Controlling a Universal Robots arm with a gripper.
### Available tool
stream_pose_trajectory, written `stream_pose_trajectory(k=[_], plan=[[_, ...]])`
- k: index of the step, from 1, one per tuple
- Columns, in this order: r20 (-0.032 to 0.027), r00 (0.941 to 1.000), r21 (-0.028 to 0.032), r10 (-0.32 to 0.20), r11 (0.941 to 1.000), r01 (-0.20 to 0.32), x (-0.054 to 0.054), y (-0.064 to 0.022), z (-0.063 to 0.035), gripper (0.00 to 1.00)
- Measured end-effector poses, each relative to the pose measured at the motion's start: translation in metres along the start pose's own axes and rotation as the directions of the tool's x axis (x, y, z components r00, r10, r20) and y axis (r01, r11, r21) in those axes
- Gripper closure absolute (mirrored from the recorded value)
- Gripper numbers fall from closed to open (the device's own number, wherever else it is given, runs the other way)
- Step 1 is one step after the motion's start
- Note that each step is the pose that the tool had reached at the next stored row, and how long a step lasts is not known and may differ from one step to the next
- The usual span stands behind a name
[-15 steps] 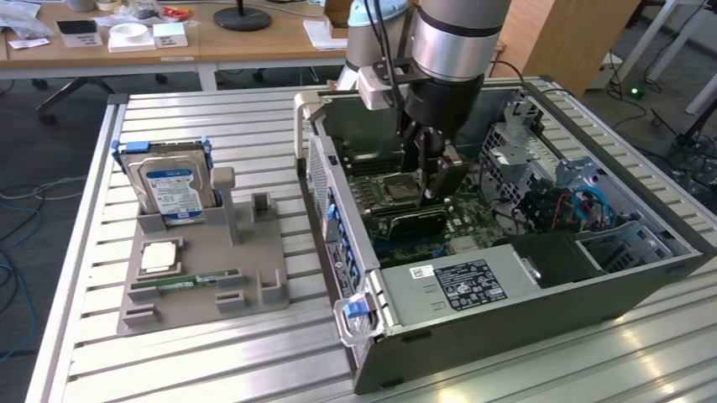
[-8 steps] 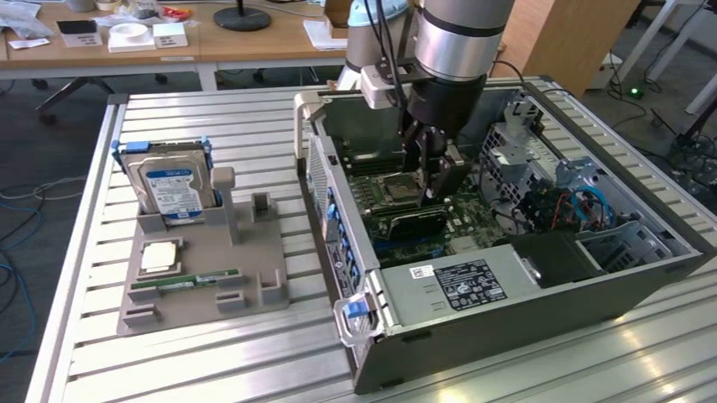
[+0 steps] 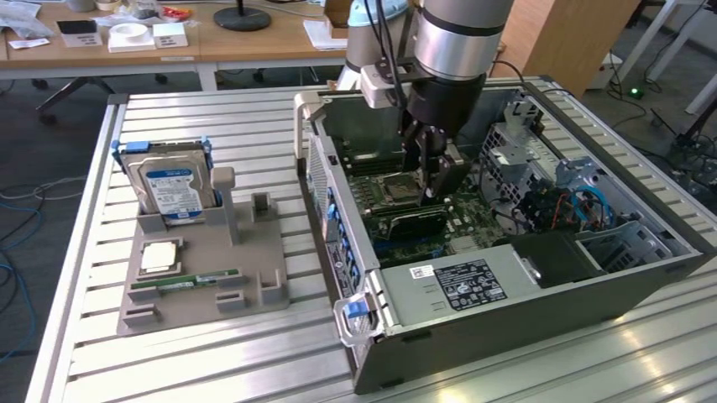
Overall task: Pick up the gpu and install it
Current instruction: 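Insert the gpu into the slot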
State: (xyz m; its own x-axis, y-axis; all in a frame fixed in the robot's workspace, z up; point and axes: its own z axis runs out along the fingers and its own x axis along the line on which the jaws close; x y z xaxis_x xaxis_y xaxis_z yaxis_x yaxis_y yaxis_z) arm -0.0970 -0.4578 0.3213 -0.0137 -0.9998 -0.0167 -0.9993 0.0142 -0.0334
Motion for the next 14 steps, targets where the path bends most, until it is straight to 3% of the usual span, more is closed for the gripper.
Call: stream_pose_trajectory(k=[14], plan=[[-0.0001, 1.0000, 0.0000, 0.000, 1.0000, 0.000, -0.0011, 0.0000, -0.0017, 0.31]])
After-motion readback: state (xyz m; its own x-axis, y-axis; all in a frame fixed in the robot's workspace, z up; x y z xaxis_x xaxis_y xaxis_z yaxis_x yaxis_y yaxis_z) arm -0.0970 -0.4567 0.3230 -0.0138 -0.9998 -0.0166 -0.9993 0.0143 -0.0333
